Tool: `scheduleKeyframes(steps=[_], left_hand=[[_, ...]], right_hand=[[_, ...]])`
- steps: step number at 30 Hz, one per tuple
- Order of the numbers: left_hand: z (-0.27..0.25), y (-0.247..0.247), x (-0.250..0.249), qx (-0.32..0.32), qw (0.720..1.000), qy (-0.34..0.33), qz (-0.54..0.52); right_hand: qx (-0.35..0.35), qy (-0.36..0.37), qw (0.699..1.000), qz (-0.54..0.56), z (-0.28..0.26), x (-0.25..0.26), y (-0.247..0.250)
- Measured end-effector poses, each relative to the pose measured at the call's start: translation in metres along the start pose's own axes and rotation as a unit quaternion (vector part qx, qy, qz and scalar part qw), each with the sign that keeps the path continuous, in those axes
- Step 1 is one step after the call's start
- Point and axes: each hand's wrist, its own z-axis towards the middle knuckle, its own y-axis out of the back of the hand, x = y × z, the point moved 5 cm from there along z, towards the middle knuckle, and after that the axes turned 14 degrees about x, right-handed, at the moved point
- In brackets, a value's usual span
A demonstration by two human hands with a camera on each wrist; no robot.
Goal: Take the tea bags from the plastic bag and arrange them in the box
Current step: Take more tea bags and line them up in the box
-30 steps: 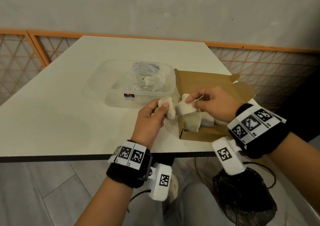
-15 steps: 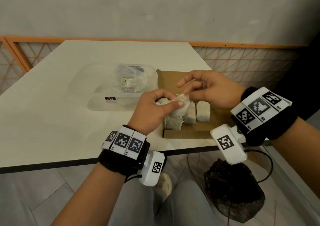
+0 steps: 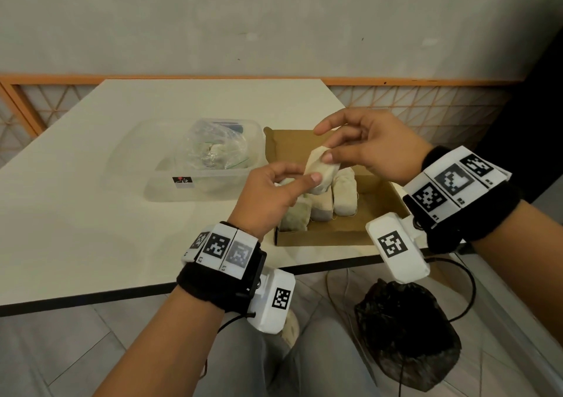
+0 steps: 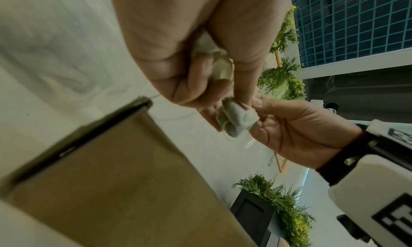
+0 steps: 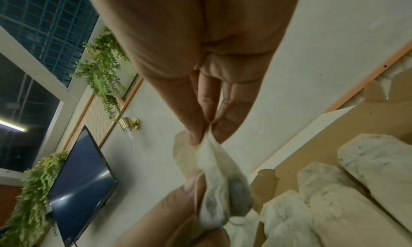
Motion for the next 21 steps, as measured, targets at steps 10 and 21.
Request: scheduleKeyframes(steps=[10, 21], left_hand=[[0.001, -0.011, 0.003, -0.006, 1.0, -0.01, 0.023], [-0.009, 0.022, 0.036, -0.095, 0.995, 0.015, 0.003]], right_hand=[[0.026, -0.048, 0.995, -0.084, -0.001, -0.004, 0.011], [0.171, -0.224, 0.941, -0.189, -0.015, -0.066, 0.008]])
